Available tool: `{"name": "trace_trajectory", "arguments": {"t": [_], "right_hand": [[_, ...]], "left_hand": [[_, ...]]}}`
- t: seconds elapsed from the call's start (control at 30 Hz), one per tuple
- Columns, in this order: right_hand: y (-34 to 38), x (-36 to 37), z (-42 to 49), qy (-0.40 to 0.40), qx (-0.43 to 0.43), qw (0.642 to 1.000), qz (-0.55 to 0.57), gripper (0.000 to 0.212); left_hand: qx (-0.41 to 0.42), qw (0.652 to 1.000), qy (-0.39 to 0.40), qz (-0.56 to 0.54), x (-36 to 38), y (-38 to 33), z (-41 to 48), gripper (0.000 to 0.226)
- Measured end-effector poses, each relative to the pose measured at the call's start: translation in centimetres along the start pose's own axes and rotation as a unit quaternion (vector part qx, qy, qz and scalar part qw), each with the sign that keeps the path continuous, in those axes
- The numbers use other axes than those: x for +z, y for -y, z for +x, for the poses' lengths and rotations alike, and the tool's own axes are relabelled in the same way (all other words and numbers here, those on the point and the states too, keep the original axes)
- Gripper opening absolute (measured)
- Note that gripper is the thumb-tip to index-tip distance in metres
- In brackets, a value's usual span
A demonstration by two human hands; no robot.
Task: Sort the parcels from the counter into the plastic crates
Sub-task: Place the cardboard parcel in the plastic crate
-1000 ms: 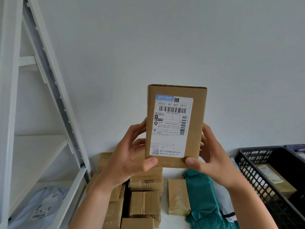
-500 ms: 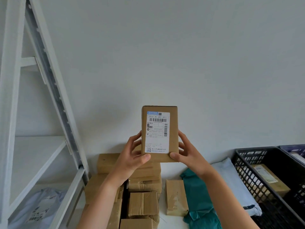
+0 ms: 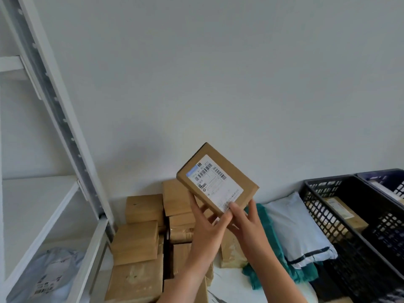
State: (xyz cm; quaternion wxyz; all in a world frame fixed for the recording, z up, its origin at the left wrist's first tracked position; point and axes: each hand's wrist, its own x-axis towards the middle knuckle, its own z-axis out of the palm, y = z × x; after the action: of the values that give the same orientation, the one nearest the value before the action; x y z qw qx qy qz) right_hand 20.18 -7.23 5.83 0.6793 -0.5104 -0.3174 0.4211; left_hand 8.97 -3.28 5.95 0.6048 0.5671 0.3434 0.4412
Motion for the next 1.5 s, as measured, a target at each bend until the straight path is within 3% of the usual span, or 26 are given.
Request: {"name": "trace_trajectory", "arguments": {"t": [0.23, 0.43, 0.73, 1.1, 1.23, 1.4, 1.5], "right_hand": [[-0.3, -7.3, -3.2, -0.122, 0.031, 0.992, -0.008, 0.07], [2.7, -13.1, -7.4, -0.17, 0.03, 0.982, -0.071, 0.055], [8.1, -23.7, -14.4, -0.268, -0.009, 0.958, -0.106, 0.055], [15.5, -42.0, -24.3, -0.369, -0.052, 0.922, -0.104, 0.052], [17.7, -47.8, -28.0, -0.398, -0.066, 0.909, -0.106, 0.069], [17.9, -52.8, -29.6, -0.425, -0.073, 0.897, -0.096, 0.082], [17.9, -55.5, -29.5, -0.439, -0.072, 0.892, -0.083, 0.083]], "left_hand": [[-0.092, 0.992, 0.029, -0.078, -2.2, 3.0, 0.3, 0.109], [-0.112, 0.977, 0.179, -0.04, 1.7, 1.7, 1.2, 0.061], [-0.115, 0.958, 0.259, -0.036, 15.6, 1.3, -1.8, 0.045], [-0.1, 0.928, 0.355, -0.044, 38.5, 0.6, -9.2, 0.03], [-0.1, 0.912, 0.394, -0.056, 45.3, 0.7, -12.3, 0.048], [-0.103, 0.906, 0.409, -0.04, 51.4, 1.3, -13.6, 0.027], [-0.101, 0.901, 0.421, -0.022, 54.5, 1.9, -13.5, 0.027]]}}
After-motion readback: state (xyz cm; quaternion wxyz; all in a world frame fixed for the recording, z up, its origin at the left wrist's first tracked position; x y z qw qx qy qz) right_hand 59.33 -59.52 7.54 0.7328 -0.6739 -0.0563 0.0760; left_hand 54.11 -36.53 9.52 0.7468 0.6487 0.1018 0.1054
